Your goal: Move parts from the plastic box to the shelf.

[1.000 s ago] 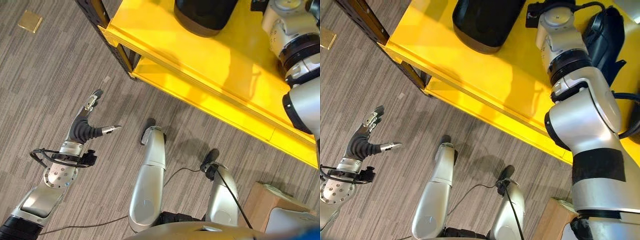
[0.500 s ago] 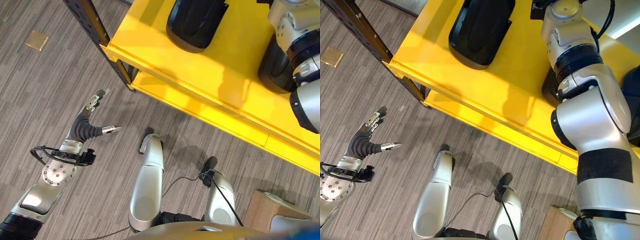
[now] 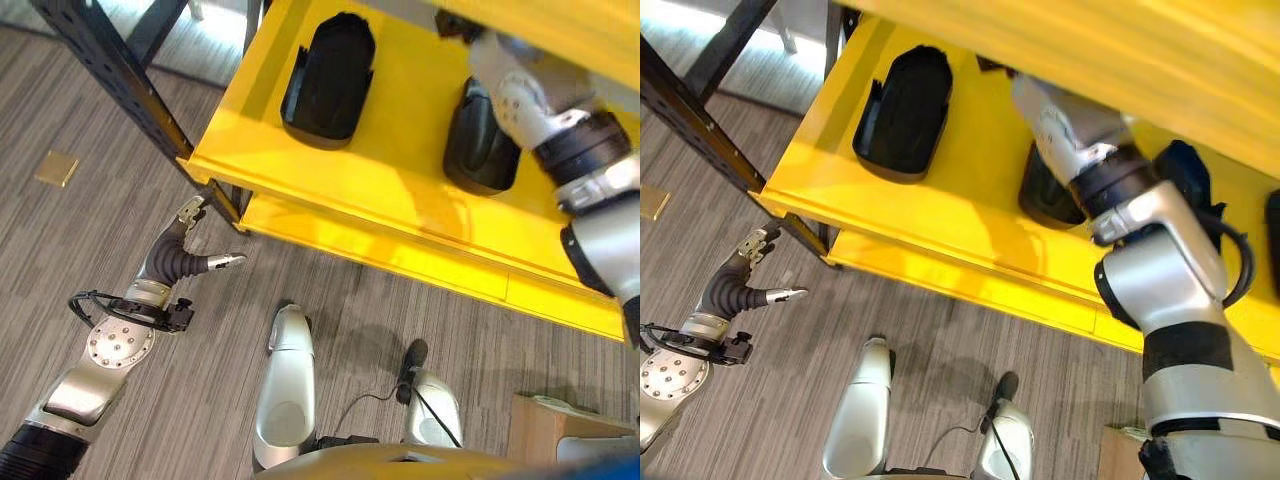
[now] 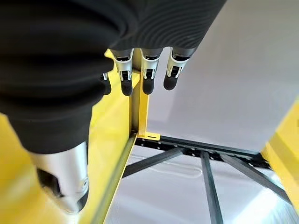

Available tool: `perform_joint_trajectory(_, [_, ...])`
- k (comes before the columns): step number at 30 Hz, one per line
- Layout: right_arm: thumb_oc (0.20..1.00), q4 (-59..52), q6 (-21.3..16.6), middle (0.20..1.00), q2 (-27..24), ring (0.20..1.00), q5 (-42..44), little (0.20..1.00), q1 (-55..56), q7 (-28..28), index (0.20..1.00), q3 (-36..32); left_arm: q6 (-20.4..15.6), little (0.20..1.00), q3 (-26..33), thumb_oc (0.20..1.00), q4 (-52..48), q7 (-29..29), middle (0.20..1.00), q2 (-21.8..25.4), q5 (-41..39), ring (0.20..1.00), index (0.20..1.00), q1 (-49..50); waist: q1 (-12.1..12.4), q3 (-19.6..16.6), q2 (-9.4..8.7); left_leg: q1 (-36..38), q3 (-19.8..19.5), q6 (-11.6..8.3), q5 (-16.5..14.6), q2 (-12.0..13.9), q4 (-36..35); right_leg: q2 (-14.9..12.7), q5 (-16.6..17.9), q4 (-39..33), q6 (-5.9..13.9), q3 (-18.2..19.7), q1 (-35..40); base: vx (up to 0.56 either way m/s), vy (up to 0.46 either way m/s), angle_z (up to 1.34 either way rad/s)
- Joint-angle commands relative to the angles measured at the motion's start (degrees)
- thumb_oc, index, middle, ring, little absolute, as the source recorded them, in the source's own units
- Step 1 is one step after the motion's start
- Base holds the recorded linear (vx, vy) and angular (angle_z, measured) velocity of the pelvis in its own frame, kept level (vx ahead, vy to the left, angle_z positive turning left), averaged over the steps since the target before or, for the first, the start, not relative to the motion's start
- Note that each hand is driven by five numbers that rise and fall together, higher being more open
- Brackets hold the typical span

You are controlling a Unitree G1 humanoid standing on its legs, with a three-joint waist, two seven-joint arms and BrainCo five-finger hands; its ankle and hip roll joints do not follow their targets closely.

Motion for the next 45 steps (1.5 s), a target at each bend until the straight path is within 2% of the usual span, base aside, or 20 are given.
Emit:
perform_joint_trajectory(1, [1.0, -5.07, -2.18, 1.0, -4.12, 1.0, 2.69, 1.0, 5.07, 2.74, 1.0, -3.96, -1.05, 1.0, -1.72, 1.0, -1.21, -1.72, 1.0, -2.04, -0.95, 1.0, 1.0, 1.09, -0.06, -0.81, 1.22, 5.04, 3.63, 2.24, 6.27, -0.69, -10.52, -0.68, -8.99, 10.38, -1.27, 0.12, 1.22, 0.04, -0.051, -0.23])
perform_joint_trajectory(7, [1.0, -19.1, -1.6, 1.0, -7.08, 1.0, 4.02, 1.0, 25.84, 6.29, 1.0, -12.53, -0.42, 1.0, 0.36, 1.0, -2.36, -3.27, 1.0, -5.98, 0.14, 1.0, 1.0, 4.12, -2.36, -2.59, 2.72, 9.62, 5.17, 1.71, 7.54, 0.28, -14.6, -0.65, -8.76, 8.01, -0.76, 0.34, 3.72, 0.05, -0.054, -0.13])
perform_joint_trajectory(8, [1.0, -19.35, -1.51, 1.0, -7.11, 1.0, 3.97, 1.0, 26.14, 6.23, 1.0, -12.74, -0.39, 1.0, 0.31, 1.0, -2.42, -3.27, 1.0, -5.88, 0.14, 1.0, 1.0, 4.16, -2.3, -2.75, 2.63, 9.59, 5.18, 1.76, 7.93, 0.21, -14.96, -0.67, -8.45, 7.73, -0.78, 0.28, 3.67, 0.04, -0.042, -0.05])
perform_joint_trajectory(11, [1.0, -28.65, -0.34, 1.0, -7.51, 1.0, 2.92, 1.0, 42.03, 10.11, 1.0, -19.29, -0.42, 1.0, 3.64, 1.0, -3.43, -3.92, 1.0, -10.15, -0.04, 1.0, 1.0, 7.34, -3.53, -4.02, 3.69, 12.81, 6.2, 1.89, 9.16, 1.3, -18.76, -0.19, -7.74, 6.28, -0.47, 1.61, 4.29, 0.04, -0.062, -0.18])
perform_joint_trajectory(14, [1.0, -33.99, 0.65, 1.0, -7.58, 1.0, 1.36, 1.0, 52.37, 13.47, 1.0, -23.73, -0.96, 1.0, 5.55, 1.0, -3.72, -4.8, 1.0, -13.17, -1.3, 1.0, 1.0, 8.75, -4.46, -5.44, 4.49, 15.01, 6.6, 1.46, 10.65, 2.04, -22.46, 0.21, -7.23, 4.09, -0.14, 1.45, 5.39, 0.05, -0.071, -0.19])
perform_joint_trajectory(16, [1.0, -37.75, 1.72, 1.0, -5.24, 1.0, 1.18, 1.0, 61.1, 17.3, 1.0, -26.25, -1.35, 1.0, 6.55, 1.0, -3.81, -5.74, 1.0, -15.65, -3.62, 1.0, 1.0, 9.69, -5.02, -6.7, 5.05, 17.48, 7.12, 1.0, 11.9, 2.58, -25.96, 0.76, -6.68, 1.75, 0.26, 1.54, 7.07, 0.06, -0.065, -0.07])
perform_joint_trajectory(17, [1.0, -37.89, 1.77, 1.0, -5.22, 1.0, 1.16, 1.0, 61.28, 17.29, 1.0, -26.37, -1.35, 1.0, 6.5, 1.0, -3.84, -5.75, 1.0, -15.59, -3.64, 1.0, 1.0, 9.72, -4.95, -6.84, 5.04, 17.47, 7.15, 1.02, 12.24, 2.56, -26.29, 0.78, -6.37, 1.46, 0.23, 1.51, 7.04, 0.08, -0.064, -0.11])
perform_joint_trajectory(18, [1.0, -41.14, 2.5, 1.0, -3.1, 1.0, -2.3, 1.0, 68.04, 19.94, 1.0, -29.21, -1.65, 1.0, 7.53, 1.0, -3.22, -7.91, 1.0, -18.78, -7.38, 1.0, 1.0, 10.53, -5.95, -8.43, 5.52, 19.62, 7.81, 0.79, 13.43, 3.15, -29.54, 1.36, -5.59, -0.76, 0.55, 1.76, 8.16, 0.07, -0.071, -0.19])
perform_joint_trajectory(21, [1.0, -42.02, 4.07, 1.0, 0.24, 1.0, -4.51, 1.0, 76.83, 23.66, 1.0, -30.19, -1.68, 1.0, 8.6, 1.0, -2.02, -11.17, 1.0, -22.52, -13.52, 1.0, 1.0, 12.55, -6.77, -10.89, 5.78, 23.44, 8.54, 0.16, 15.31, 4.17, -34.86, 2.16, -4.05, -4.93, 1.14, 2.44, 10.42, 0.08, -0.082, -0.22])
perform_joint_trajectory(24, [1.0, -42.38, 5.3, 1.0, 2.72, 1.0, -5.66, 1.0, 84.65, 26.55, 1.0, -34.14, -0.81, 1.0, 9.67, 1.0, -0.63, -14.43, 1.0, -26.23, -18.53, 1.0, 1.0, 14.04, -7.51, -12.97, 6.04, 25.85, 9.39, -0.6, 17.32, 5.27, -38.82, 2.85, -2.82, -8.5, 1.42, 2.57, 12.45, 0.03, -0.072, -0.17])
perform_joint_trajectory(29, [1.0, -40.09, 5.44, 1.0, 5.24, 1.0, -10.19, 1.0, 91.27, 27.36, 1.0, -38.18, 0.15, 1.0, 9.59, 1.0, 1.6, -17.24, 1.0, -29.71, -21.0, 1.0, 1.0, 16.11, -8.21, -15.46, 6.46, 28.74, 10.41, -1.39, 18.69, 6.08, -42.37, 3.4, -1.6, -12.34, 1.67, 2.97, 14.56, 0.0, -0.043, -0.12])
perform_joint_trajectory(32, [1.0, -36.63, 5.71, 1.0, 7.11, 1.0, -9.73, 1.0, 93.08, 27.26, 1.0, -39.17, 0.5, 1.0, 9.08, 1.0, 2.78, -18.17, 1.0, -31.13, -21.86, 1.0, 1.0, 16.56, -8.49, -15.88, 6.71, 29.6, 10.87, -1.7, 19.45, 6.28, -43.67, 3.77, -1.2, -13.31, 1.63, 3.22, 14.83, -0.01, -0.004, -0.03])
perform_joint_trajectory(35, [1.0, -33.66, 5.66, 1.0, 8.5, 1.0, -14.78, 1.0, 95.99, 26.38, 1.0, -40.77, 1.14, 1.0, 8.85, 1.0, 4.09, -18.83, 1.0, -32.6, -21.94, 1.0, 1.0, 16.67, -8.93, -16.67, 6.63, 30.3, 11.38, -2.01, 20.14, 6.59, -45.06, 4.08, -0.97, -14.16, 1.72, 3.32, 15.37, -0.02, -0.013, -0.05])
perform_joint_trajectory(41, [1.0, -29.38, 5.65, 1.0, 12.39, 1.0, -16.18, 1.0, 96.63, 24.35, 1.0, -39.93, 1.92, 1.0, 7.71, 1.0, 7.07, -17.9, 1.0, -34.98, -23.12, 1.0, 1.0, 15.76, -9.56, -17.17, 6.61, 30.71, 11.27, -2.02, 20.0, 6.6, -45.28, 4.19, -0.89, -14.53, 1.69, 3.42, 15.76, -0.01, 0.001, -0.01])
perform_joint_trajectory(45, [1.0, -29.32, 5.82, 1.0, 13.06, 1.0, -15.71, 1.0, 95.71, 24.17, 1.0, -38.22, 2.18, 1.0, 7.16, 1.0, 8.4, -17.25, 1.0, -35.32, -22.94, 1.0, 1.0, 15.15, -9.5, -17.18, 6.44, 31.08, 11.24, -1.88, 19.75, 6.55, -45.16, 4.24, -1.06, -14.32, 1.63, 3.83, 15.86, 0.0, 0.0, 0.0])
